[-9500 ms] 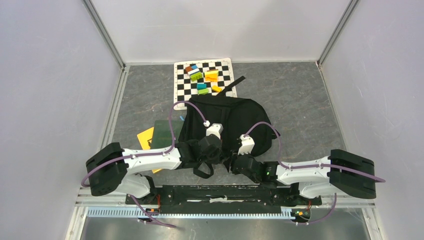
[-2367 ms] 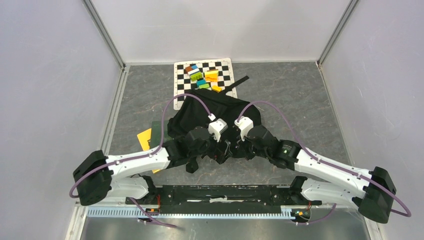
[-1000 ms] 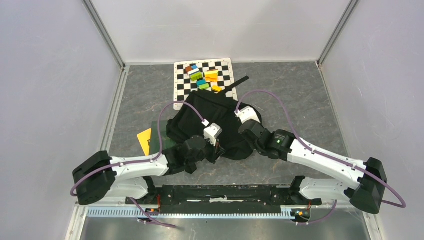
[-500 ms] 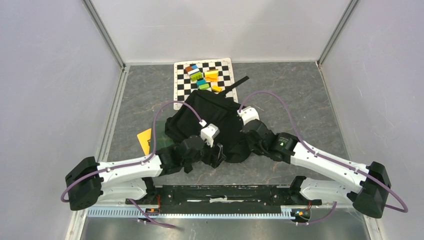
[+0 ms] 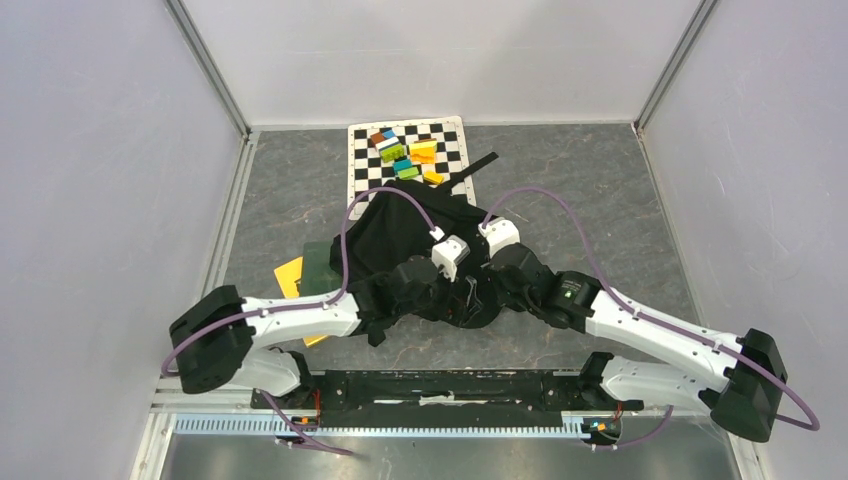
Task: Pack the student bag
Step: Unzip the student bag at the center of the board.
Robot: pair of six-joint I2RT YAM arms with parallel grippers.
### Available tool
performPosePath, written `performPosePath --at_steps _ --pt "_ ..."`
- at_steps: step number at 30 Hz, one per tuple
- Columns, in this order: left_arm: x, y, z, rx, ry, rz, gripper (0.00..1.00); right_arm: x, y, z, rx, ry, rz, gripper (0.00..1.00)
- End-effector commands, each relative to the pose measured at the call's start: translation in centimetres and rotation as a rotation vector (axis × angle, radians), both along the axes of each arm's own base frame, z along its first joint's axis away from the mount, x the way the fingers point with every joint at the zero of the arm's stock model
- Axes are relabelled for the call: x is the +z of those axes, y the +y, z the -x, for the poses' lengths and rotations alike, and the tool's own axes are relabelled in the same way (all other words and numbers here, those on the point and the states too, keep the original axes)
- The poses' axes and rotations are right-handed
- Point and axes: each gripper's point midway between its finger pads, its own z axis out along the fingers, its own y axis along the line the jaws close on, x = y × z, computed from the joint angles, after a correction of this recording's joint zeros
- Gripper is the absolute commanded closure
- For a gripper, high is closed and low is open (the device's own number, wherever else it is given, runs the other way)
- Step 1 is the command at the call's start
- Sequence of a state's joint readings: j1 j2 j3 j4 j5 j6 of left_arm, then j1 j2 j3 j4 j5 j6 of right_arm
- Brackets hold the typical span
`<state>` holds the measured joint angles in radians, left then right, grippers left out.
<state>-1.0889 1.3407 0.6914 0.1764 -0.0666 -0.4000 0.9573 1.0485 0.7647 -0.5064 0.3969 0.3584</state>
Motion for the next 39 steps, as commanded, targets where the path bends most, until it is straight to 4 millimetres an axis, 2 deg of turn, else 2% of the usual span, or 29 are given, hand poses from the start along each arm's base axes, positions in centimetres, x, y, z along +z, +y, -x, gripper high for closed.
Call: performPosePath --at_steps 1,6,7,9,13,15,18,24,32,39 --pt "2.1 -2.6 -0.3 -0.019 -0.009 0.115 0.24 2.0 1.2 -1.0 -0.009 -0.058 -0.077 1.00" --pt "1.0 -3.4 -0.2 -0.033 0.042 0.083 0.81 2.0 0.5 -1.1 -0.027 -0.068 -0.050 1.00" --pt "0.8 -3.3 0.0 -0.030 0.050 0.081 0.89 2.0 0.1 -1.2 -0.041 -0.076 -0.037 1.00" --pt "0.2 -2.8 0.2 -0.022 0.063 0.076 0.97 2.1 -1.2 -1.5 -0.096 -0.094 0.012 1.00" --pt "-1.0 -1.8 1.0 -0.023 0.082 0.066 0.98 2.1 -5.2 -2.4 -0.242 -0.137 0.207 1.00" --pt "-1.8 -1.4 1.6 -0.030 0.093 0.053 0.98 2.1 -6.3 -2.7 -0.278 -0.149 0.274 1.00" --pt "-2.6 -0.8 3.0 -0.072 0.116 0.034 0.98 2.3 -6.7 -3.1 -0.298 -0.168 0.298 1.00" --pt "-4.6 1.7 4.5 -0.090 0.125 -0.092 0.98 2.3 -7.4 -4.6 -0.313 -0.181 0.344 1.00" --pt "-6.4 5.0 5.7 -0.029 0.157 -0.172 0.98 2.0 -9.6 -7.3 -0.348 -0.161 0.400 1.00" --pt "-6.5 5.6 7.9 -0.067 0.180 -0.227 0.98 1.6 -9.2 -9.7 -0.306 -0.159 0.340 1.00"
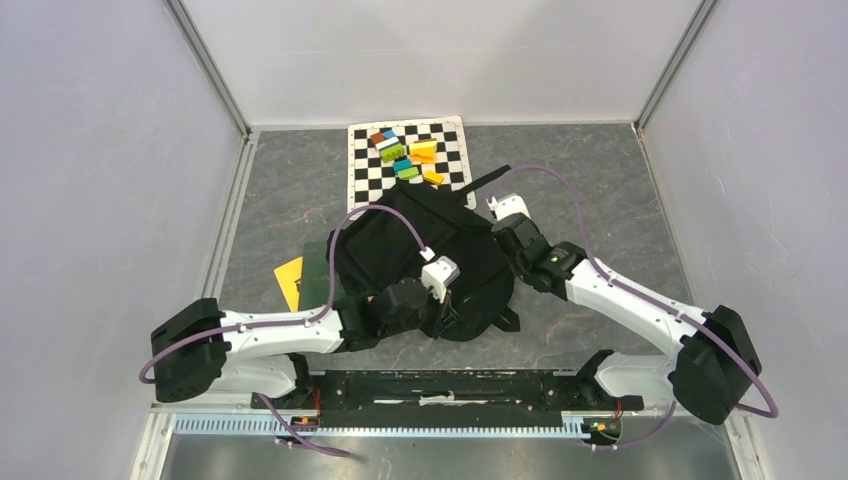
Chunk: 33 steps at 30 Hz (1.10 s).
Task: Pack the student bag
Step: Unzip the student bag at the center of the board.
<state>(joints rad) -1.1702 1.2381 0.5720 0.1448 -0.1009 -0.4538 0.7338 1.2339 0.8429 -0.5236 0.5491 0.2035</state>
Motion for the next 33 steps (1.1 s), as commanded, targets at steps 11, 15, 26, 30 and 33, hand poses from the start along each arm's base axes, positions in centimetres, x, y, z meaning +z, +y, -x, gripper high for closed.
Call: performPosePath --at_steps 11,15,26,30,33 --pt "0.2 0.6 4.5 -0.040 0.093 -0.095 0.46 1.3 0.2 -1.0 0.091 -0.057 -0.125 1.00" --pt "4.1 -2.0 2.5 -0.003 0.013 -0.031 0.10 0.0 0.7 1.2 0.130 -0.012 -0.203 1.00" --pt "3.6 -6.3 -3.7 0.181 -0.082 -0.230 0.03 0.8 1.2 2.9 0.169 -0.008 -0.289 1.00" --pt "2.0 -6.8 -4.3 0.201 -0.088 -0.262 0.22 1.3 1.2 3.2 0.175 -0.013 -0.301 1.00" --pt "1.2 -7.0 -4.2 0.208 -0.074 -0.241 0.40 1.4 1.1 3.3 0.173 -0.015 -0.305 1.00"
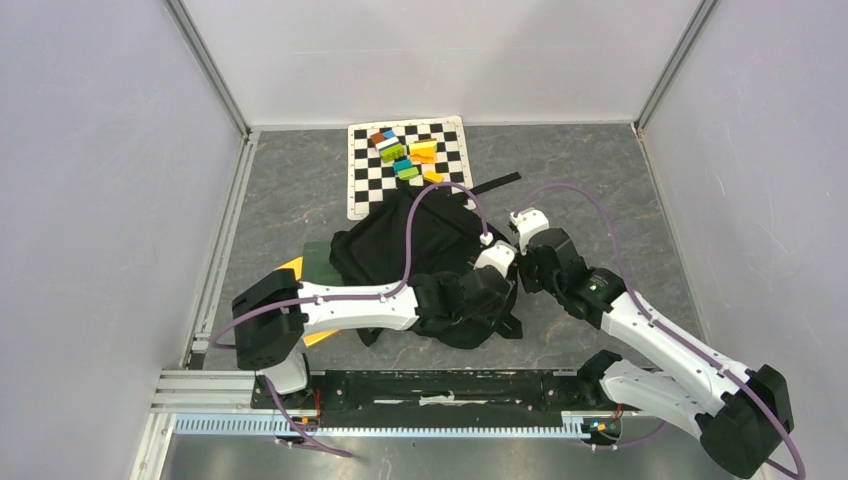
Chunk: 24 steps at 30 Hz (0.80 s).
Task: Pack the student bag
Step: Unzip the student bag at the center of the board.
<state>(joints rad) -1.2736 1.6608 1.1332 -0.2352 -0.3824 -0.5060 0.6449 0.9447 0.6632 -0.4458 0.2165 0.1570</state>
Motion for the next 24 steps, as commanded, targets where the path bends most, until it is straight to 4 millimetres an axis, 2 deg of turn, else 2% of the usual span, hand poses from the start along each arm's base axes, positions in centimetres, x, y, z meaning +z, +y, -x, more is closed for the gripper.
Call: performPosePath --at_steps 1,3,5,6,10,16,24 --pt "0.1 0.1 -1.0 0.047 -0.035 0.017 0.45 1.2 0.2 0.0 -0.001 -0.020 -0.038 1.00" --pt "-0.7 -0.1 -0.5 0.013 -0.022 0.013 0.63 1.2 0.2 0.0 -0.005 -0.021 -0.040 1.00" --pt "-1.4 0.2 0.1 -0.013 -0.002 -0.007 0.89 1.1 0.1 0.0 -0.011 -0.019 -0.036 1.00" --pt "-1.7 0.4 0.6 -0.032 0.010 -0.015 0.97 1.2 0.0 -0.1 -0.018 -0.023 -0.031 1.00" --pt "-2.6 1.2 2.7 -0.139 0.047 -0.003 0.98 1.1 -1.2 -0.5 -0.055 -0.045 0.019 1.00" --pt "-3.5 3.8 5.3 -0.234 0.092 -0.003 0.98 1.2 -2.8 -1.3 -0.123 -0.064 0.108 1.00" --pt "-3.7 5.9 7.4 -0.288 0.137 0.024 0.98 0.8 -1.8 -3.2 -0.103 -0.051 0.161 1.00"
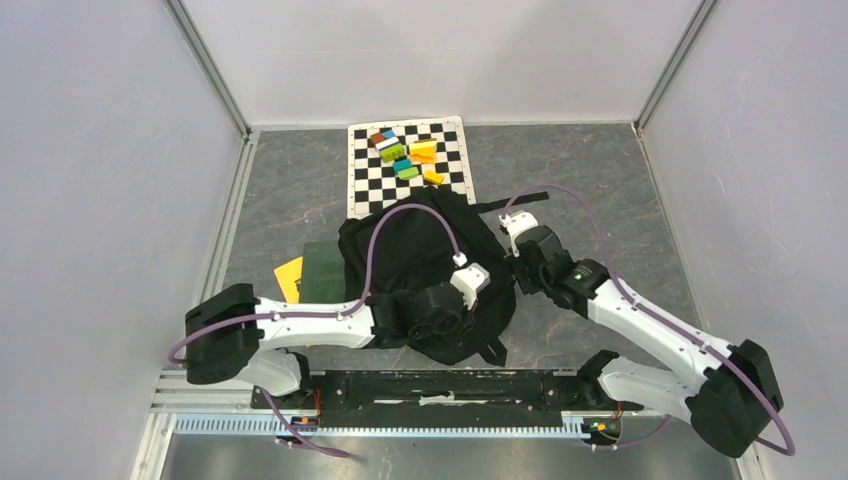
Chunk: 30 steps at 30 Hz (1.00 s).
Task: Pack the student bag
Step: Unzip the student bag at the center of the board.
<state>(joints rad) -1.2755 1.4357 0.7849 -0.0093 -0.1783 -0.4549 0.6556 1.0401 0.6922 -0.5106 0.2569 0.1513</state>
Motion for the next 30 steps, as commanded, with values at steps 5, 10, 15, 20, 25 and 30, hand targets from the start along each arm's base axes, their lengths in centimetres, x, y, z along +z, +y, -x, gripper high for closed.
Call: performPosePath --at_steps 5,10,15,20,25,30 --pt "-1.5 2.8 3.3 -0.133 0.065 -0.089 0.98 2.1 -0.2 -5.2 -0.070 -0.130 0.102 1.00" --pt "-1.2 2.7 3.6 -0.150 0.064 -0.077 0.98 1.1 -0.7 -7.2 -0.079 -0.112 0.185 1.00" --pt "-1.0 2.4 4.4 -0.185 0.078 -0.070 0.98 0.4 -1.0 -9.1 -0.077 -0.050 0.217 1.00" --pt "-1.2 2.5 5.1 -0.225 0.076 -0.087 0.98 0.1 0.4 -10.6 0.018 -0.025 0.206 1.00" --pt "-0.7 2.8 4.4 -0.183 0.056 -0.101 0.78 0.7 2.3 -10.7 0.110 0.007 0.161 1.00" --pt "2.5 0.4 2.0 -0.084 -0.013 -0.016 0.29 0.6 2.3 -8.4 0.135 0.025 0.100 1.00"
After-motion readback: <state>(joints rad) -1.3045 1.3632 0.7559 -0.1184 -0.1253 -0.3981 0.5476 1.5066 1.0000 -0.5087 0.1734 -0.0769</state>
